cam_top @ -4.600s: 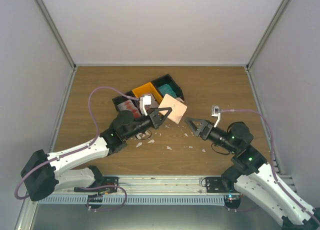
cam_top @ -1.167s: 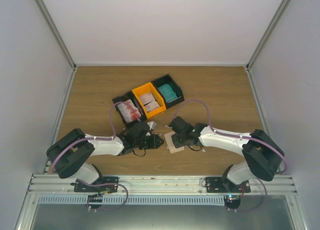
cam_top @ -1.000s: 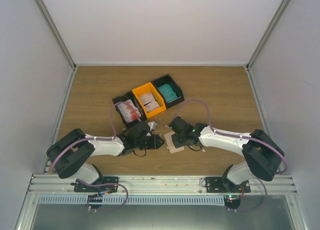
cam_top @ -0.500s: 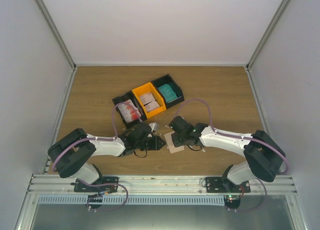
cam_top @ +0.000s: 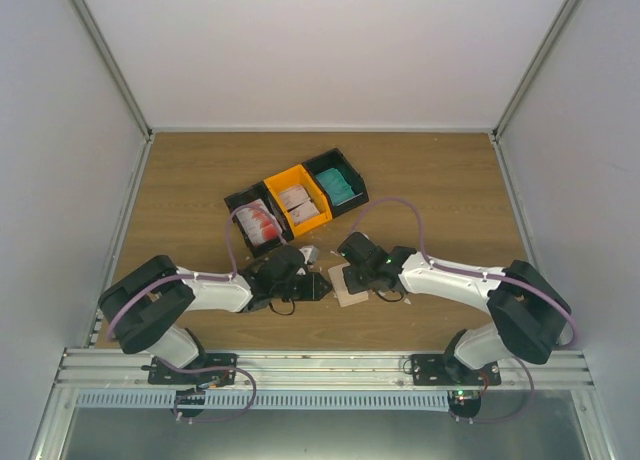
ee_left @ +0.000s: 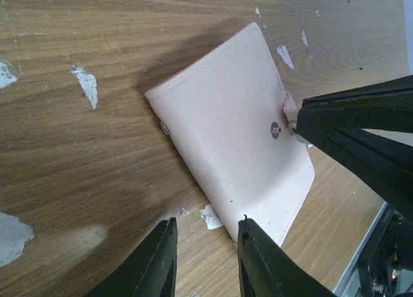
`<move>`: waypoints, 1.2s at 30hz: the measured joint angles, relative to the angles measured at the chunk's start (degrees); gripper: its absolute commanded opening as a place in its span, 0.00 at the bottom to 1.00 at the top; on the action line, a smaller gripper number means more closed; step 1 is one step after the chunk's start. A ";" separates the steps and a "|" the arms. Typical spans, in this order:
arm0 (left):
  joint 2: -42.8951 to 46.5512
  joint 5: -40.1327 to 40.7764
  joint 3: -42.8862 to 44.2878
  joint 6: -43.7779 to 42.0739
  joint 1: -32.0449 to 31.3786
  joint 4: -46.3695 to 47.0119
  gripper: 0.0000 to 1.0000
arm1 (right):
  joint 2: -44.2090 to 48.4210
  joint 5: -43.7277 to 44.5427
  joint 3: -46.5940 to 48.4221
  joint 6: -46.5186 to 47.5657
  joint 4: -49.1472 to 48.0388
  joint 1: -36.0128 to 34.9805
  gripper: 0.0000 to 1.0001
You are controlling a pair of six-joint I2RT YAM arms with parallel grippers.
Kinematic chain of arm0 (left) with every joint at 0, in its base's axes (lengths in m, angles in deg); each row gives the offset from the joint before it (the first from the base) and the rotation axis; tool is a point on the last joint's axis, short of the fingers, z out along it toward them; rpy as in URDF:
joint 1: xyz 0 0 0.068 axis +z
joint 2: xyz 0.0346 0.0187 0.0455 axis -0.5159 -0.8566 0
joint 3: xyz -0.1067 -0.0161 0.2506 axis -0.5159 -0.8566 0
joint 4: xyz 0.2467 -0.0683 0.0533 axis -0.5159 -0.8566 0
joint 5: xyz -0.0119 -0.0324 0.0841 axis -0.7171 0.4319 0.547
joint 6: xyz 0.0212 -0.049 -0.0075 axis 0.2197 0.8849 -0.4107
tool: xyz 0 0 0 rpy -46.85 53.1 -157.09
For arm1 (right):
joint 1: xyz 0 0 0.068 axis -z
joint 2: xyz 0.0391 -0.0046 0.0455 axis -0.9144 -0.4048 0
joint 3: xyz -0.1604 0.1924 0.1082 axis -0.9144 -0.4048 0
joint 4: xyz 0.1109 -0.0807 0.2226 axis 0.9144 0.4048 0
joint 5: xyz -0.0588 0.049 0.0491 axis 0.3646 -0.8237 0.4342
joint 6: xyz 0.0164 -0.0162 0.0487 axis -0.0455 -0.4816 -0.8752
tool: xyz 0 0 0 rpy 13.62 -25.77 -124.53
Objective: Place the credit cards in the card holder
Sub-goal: Close the card holder at the center of the board.
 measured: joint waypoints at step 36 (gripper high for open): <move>-5.05 -1.11 2.62 -0.09 -0.26 0.85 0.26 | -2.78 0.13 0.33 2.34 -3.41 -1.09 0.01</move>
